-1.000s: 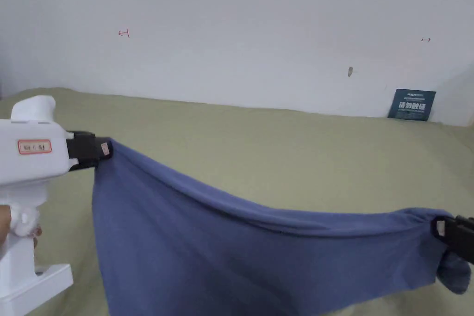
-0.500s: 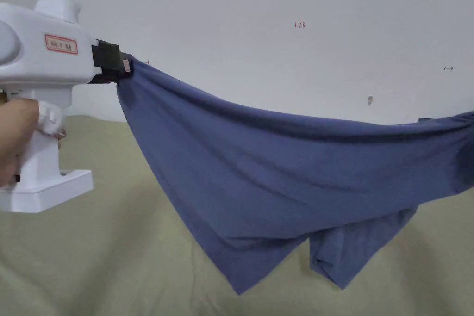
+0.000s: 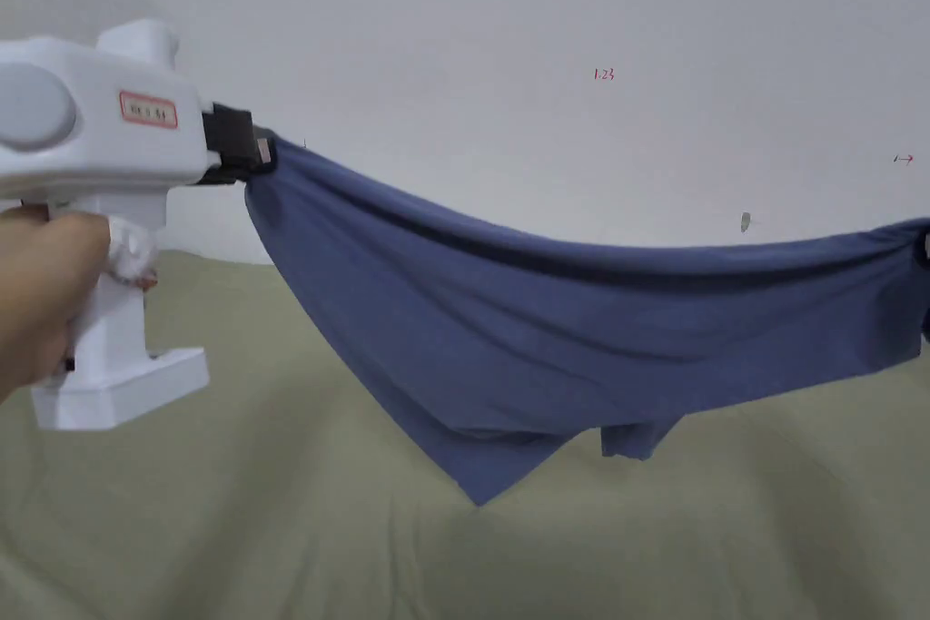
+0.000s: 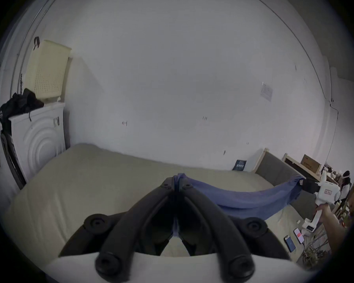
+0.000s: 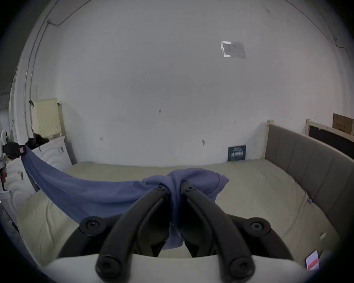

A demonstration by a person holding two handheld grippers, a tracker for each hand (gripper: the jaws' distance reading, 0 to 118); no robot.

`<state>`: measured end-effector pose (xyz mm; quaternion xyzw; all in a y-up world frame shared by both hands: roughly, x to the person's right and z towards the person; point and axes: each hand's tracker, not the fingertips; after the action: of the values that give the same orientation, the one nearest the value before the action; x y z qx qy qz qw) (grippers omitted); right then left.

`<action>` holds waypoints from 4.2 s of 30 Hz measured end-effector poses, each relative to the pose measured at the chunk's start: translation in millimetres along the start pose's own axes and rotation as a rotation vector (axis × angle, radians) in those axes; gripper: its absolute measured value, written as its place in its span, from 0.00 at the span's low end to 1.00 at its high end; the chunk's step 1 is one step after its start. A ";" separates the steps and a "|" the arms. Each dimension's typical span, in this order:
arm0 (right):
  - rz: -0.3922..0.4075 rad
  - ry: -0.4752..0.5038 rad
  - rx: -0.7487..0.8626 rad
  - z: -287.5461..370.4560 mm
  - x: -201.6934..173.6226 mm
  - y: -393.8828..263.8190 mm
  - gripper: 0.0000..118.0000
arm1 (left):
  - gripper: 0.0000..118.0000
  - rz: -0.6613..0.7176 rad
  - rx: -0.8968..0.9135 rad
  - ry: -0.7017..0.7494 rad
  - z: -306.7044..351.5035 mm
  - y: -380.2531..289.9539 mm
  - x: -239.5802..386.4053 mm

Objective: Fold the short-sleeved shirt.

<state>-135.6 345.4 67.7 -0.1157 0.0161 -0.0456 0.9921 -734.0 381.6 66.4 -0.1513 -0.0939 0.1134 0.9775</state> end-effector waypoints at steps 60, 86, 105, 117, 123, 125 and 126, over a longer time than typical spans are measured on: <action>-0.025 -0.002 -0.384 235.3 -25.0 -221.0 0.00 | 0.85 -0.068 -0.571 0.126 168.1 -308.2 -30.3; 0.294 0.294 -0.771 -60.1 -32.5 -180.8 0.97 | 0.05 -0.084 -0.668 0.061 131.0 -349.2 -31.7; 0.326 0.209 -1.000 -150.5 -43.4 -229.8 0.00 | 0.05 -0.012 -0.728 0.072 117.5 -357.8 -37.3; 0.223 0.168 -0.522 -22.9 -23.1 -78.8 0.00 | 0.05 -0.025 -0.443 0.008 129.9 -242.2 -19.2; 0.189 0.086 -0.299 26.8 -1.8 11.6 0.00 | 0.05 -0.091 -0.296 0.002 104.5 -140.3 -3.8; 0.176 0.033 -0.251 38.9 2.8 38.2 0.00 | 0.05 -0.094 -0.281 -0.005 92.0 -105.4 11.3; 0.177 0.027 -0.215 43.2 5.0 50.4 0.00 | 0.05 -0.111 -0.263 -0.004 85.4 -89.2 17.2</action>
<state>-124.4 403.6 98.0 -0.2186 0.0444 0.0423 0.9739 -718.9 326.5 177.2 -0.2723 -0.1181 0.0463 0.9538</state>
